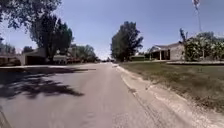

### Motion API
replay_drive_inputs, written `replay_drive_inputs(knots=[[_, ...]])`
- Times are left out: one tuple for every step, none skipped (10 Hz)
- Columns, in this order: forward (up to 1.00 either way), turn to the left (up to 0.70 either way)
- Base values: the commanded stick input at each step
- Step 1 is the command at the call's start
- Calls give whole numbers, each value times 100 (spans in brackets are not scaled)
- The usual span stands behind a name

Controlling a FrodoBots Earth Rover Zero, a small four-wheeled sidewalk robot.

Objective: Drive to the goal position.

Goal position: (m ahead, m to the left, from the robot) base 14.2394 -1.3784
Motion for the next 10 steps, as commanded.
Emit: replay_drive_inputs(knots=[[70,0],[70,0],[70,0],[70,0],[70,0],[70,0],[70,0],[70,0],[70,0],[70,0]])
